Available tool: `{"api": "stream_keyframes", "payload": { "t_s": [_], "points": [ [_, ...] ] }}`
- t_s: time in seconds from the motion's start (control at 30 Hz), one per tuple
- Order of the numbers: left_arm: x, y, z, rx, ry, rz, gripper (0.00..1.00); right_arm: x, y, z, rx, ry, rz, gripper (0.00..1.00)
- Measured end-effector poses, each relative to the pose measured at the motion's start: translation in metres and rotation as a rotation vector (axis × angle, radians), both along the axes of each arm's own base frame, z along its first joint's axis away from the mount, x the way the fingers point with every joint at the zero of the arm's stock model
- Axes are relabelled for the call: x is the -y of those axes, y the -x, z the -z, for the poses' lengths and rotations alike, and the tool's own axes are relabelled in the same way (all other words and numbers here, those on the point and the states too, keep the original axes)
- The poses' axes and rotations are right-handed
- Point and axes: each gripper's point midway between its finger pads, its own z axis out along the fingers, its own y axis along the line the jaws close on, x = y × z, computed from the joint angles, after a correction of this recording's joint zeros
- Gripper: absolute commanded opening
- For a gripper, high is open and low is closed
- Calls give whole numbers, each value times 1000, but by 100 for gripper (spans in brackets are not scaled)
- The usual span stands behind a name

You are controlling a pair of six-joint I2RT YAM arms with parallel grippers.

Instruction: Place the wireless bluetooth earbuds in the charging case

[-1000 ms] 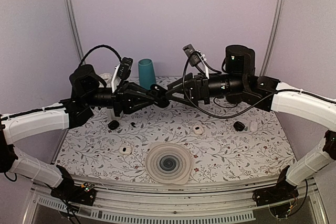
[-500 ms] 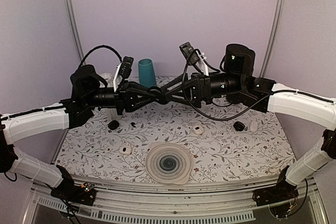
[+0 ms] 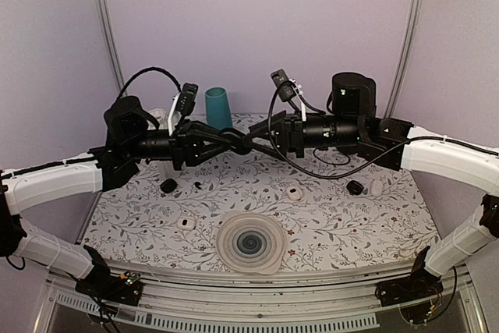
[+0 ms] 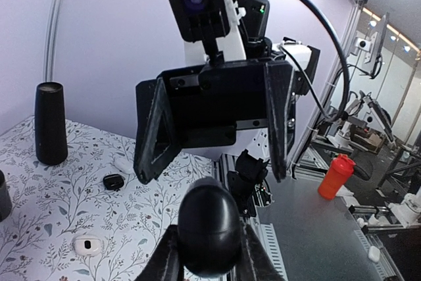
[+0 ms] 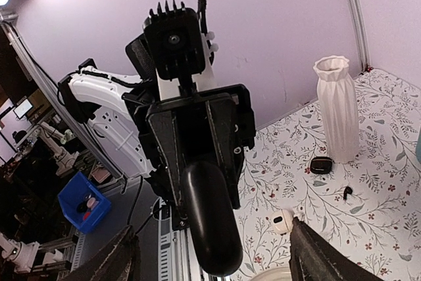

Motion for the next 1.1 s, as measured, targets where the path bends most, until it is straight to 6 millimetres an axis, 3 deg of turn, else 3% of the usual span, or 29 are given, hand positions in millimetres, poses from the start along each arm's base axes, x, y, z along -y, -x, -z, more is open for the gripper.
{"api": "stream_keyframes", "payload": {
  "t_s": [0.23, 0.57, 0.73, 0.83, 0.9, 1.1],
  "points": [
    [0, -1, -6, -28, 24, -3, 0, -2, 6, 3, 12, -15, -41, 51],
    [2, -3, -8, -65, 49, 3, 0, -11, 5, 5, -1, -44, -76, 31],
    [2, -3, -10, -73, 59, 9, 0, -14, 5, 7, -13, -51, -88, 10],
    [1, -2, -12, -78, 66, 10, 0, -14, 5, 4, -16, -60, -92, 4],
    [1, -3, -12, -79, 68, 10, 10, -14, 5, 4, -16, -61, -92, 4],
    [1, -6, -10, -77, 69, -14, 61, -14, 5, 5, -42, -60, -87, 3]
  ]
}}
